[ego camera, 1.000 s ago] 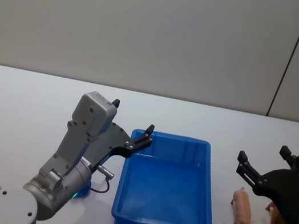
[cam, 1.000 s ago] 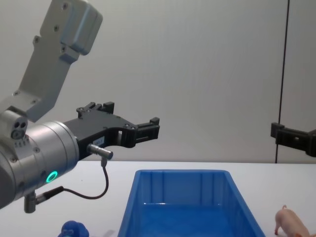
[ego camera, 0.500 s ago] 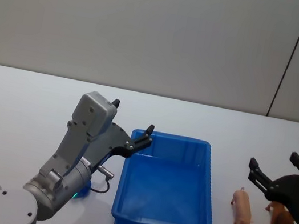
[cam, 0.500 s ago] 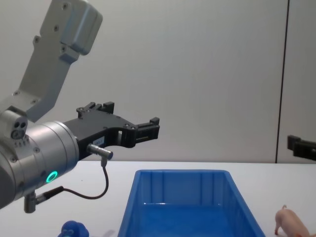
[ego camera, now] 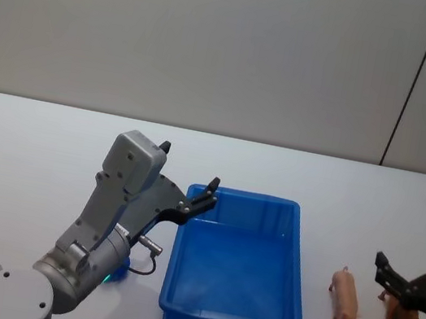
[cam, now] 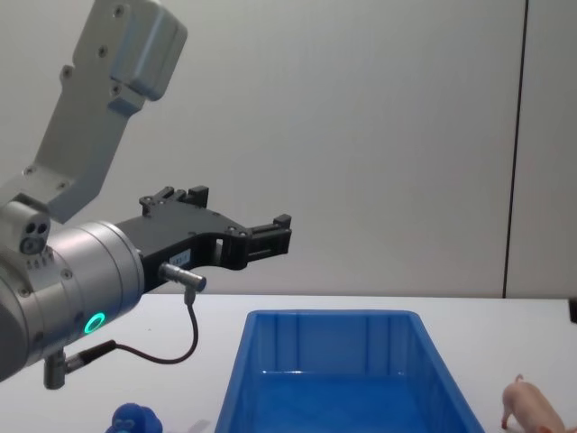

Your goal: Pick up the two dolls from the table and place them into the box.

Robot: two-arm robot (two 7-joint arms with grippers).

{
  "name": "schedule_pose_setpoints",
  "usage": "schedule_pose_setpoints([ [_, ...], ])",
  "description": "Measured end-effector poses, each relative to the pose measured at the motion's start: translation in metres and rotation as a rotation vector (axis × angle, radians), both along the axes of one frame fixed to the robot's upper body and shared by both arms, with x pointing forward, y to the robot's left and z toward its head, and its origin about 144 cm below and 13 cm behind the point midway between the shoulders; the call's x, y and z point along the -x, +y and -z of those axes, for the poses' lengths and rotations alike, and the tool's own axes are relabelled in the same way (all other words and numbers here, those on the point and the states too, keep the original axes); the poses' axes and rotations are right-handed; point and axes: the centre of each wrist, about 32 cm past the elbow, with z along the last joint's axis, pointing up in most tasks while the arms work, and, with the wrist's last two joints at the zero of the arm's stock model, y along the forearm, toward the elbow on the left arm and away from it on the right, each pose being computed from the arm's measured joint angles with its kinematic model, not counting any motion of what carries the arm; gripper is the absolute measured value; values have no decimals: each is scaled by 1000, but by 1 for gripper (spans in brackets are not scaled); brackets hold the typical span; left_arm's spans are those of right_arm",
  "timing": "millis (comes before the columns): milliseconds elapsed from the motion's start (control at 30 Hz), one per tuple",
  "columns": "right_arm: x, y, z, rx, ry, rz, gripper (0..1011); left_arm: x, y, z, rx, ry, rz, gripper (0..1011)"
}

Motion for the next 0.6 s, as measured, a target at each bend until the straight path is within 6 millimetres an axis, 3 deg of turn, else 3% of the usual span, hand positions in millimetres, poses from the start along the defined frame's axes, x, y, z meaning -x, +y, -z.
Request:
schedule_pose_setpoints([
  [600,10,-16,12,85,127,3,1001,0,0,0,0,0,0,1001],
])
